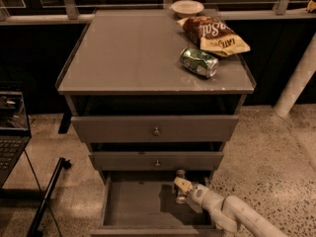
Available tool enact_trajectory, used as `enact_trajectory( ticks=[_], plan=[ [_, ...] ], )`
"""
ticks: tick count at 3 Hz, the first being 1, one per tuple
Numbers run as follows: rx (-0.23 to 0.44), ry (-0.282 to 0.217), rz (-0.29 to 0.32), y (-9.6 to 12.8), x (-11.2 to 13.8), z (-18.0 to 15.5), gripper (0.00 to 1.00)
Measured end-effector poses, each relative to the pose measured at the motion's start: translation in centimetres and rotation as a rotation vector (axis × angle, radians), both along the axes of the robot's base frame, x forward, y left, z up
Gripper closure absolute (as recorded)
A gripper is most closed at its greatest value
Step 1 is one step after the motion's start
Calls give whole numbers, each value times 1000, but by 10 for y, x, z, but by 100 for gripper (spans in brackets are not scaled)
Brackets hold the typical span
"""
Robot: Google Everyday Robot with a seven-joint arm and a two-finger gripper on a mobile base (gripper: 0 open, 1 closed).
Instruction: Place redbull can into bottom drawer
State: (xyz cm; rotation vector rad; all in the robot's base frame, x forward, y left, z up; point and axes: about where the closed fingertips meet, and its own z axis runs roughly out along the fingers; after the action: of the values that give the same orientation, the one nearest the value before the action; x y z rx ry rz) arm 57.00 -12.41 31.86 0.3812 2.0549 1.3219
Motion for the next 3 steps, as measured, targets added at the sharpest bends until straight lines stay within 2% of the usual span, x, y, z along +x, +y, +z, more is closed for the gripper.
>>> enact_trajectory(
  ticks=[1,2,3],
  plan=[
    [-38,90,-12,-3,8,-47,100],
    [-70,180,-25,-7,5,-83,100],
    [-110,232,-38,-12,4,-111,100]
  ],
)
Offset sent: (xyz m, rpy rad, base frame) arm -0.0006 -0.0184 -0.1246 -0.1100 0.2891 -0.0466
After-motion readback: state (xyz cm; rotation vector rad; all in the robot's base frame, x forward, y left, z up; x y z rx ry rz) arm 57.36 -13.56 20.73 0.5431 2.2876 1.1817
